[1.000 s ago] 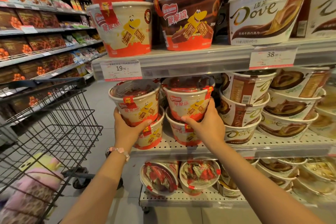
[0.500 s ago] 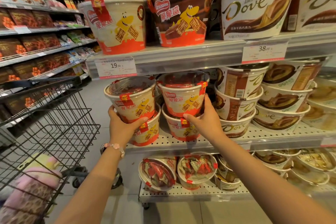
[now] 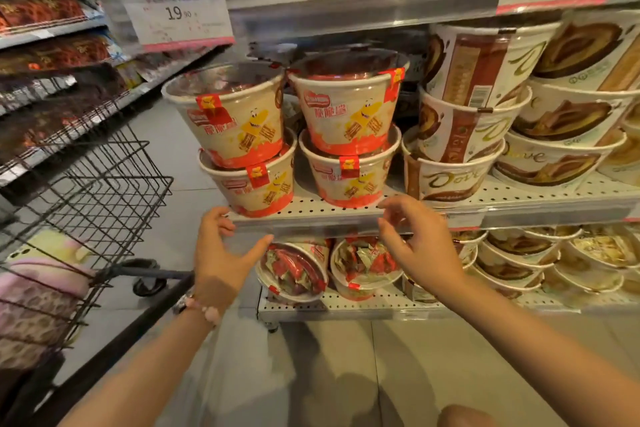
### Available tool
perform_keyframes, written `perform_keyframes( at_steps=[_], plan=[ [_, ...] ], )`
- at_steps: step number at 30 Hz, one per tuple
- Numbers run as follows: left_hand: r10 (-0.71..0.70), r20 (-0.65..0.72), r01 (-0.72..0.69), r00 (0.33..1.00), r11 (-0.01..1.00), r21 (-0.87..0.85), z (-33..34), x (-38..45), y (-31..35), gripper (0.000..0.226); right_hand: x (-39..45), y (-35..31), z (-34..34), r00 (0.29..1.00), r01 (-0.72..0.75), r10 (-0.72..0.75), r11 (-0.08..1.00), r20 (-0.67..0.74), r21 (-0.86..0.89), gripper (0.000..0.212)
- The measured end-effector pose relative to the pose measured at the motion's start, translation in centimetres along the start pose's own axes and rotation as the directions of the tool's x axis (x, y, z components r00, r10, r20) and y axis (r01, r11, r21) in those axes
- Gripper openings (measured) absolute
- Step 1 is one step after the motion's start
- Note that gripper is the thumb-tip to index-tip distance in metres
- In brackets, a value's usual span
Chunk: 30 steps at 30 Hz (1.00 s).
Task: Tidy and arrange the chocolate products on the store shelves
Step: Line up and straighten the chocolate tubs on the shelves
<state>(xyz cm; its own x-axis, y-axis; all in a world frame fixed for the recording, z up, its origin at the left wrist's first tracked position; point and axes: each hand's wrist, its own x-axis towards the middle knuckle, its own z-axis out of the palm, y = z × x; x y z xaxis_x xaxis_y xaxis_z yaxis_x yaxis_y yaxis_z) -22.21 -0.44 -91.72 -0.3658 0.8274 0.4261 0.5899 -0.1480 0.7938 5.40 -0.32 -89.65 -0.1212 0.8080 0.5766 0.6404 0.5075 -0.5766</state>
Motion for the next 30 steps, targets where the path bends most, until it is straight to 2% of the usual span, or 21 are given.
perform_keyframes(
  at_steps=[4, 7, 11, 12, 14, 16, 18, 19, 22, 23, 25, 30],
  plan=[
    [-0.078, 0.136, 0.070, 0.988, 0.995, 0.065, 2.4, -0.9, -4.1, 0.047, -2.7, 3.7, 2.0, 0.977, -0.062, 0.104, 0.973, 0.186, -0.221, 0.021],
    [0.024, 0.129, -0.041, 0.991, 0.991, 0.126, 3.4, -1.1, -5.7, 0.035, -3.8, 5.6, 3.6, 0.952, -0.172, 0.246, 0.922, 0.184, -0.348, 0.034],
    [0.191, 0.085, -0.202, 0.978, 0.970, 0.133, 3.9, -1.8, -6.9, 0.027, -5.3, 7.3, 5.6, 0.926, -0.265, 0.356, 0.847, 0.122, -0.460, 0.053],
    [0.159, 0.113, -0.176, 0.981, 0.972, 0.156, 4.0, -2.0, -7.4, 0.035, -5.6, 7.8, 6.0, 0.914, -0.305, 0.391, 0.837, 0.106, -0.455, 0.058],
    [-0.036, 0.202, -0.007, 0.979, 0.978, 0.207, 4.3, -2.0, -8.2, 0.066, -5.9, 8.7, 6.8, 0.869, -0.406, 0.486, 0.804, 0.086, -0.435, 0.065],
    [-0.236, 0.291, 0.176, 0.927, 0.960, 0.217, 4.6, -1.6, -9.8, 0.091, -5.9, 9.5, 7.5, 0.833, -0.455, 0.543, 0.780, 0.103, -0.429, 0.068],
    [-0.324, 0.381, 0.289, 0.866, 0.946, 0.146, 4.9, -1.2, -10.6, 0.100, -5.9, 10.0, 8.0, 0.816, -0.483, 0.565, 0.781, 0.119, -0.395, 0.067],
    [-0.336, 0.418, 0.335, 0.844, 0.939, 0.080, 5.2, -1.2, -11.0, 0.096, -5.8, 10.1, 8.1, 0.808, -0.503, 0.577, 0.783, 0.123, -0.366, 0.066],
    [-0.354, 0.444, 0.409, 0.823, 0.912, -0.032, 5.8, -1.5, -11.0, 0.051, -5.7, 10.6, 8.5, 0.776, -0.566, 0.618, 0.771, 0.128, -0.291, 0.059],
    [-0.361, 0.438, 0.430, 0.824, 0.900, -0.066, 6.0, -1.5, -11.0, 0.043, -5.6, 10.8, 8.6, 0.761, -0.590, 0.635, 0.763, 0.133, -0.264, 0.054],
    [-0.372, 0.427, 0.454, 0.824, 0.885, -0.106, 6.0, -1.4, -11.0, 0.041, -5.6, 11.0, 8.8, 0.726, -0.644, 0.670, 0.741, 0.155, -0.188, 0.045],
    [-0.304, 0.371, 0.366, 0.878, 0.924, -0.109, 6.1, -2.0, -11.0, 0.044, -5.2, 10.9, 8.8, 0.681, -0.727, 0.715, 0.685, 0.158, 0.037, 0.038]
  ],
)
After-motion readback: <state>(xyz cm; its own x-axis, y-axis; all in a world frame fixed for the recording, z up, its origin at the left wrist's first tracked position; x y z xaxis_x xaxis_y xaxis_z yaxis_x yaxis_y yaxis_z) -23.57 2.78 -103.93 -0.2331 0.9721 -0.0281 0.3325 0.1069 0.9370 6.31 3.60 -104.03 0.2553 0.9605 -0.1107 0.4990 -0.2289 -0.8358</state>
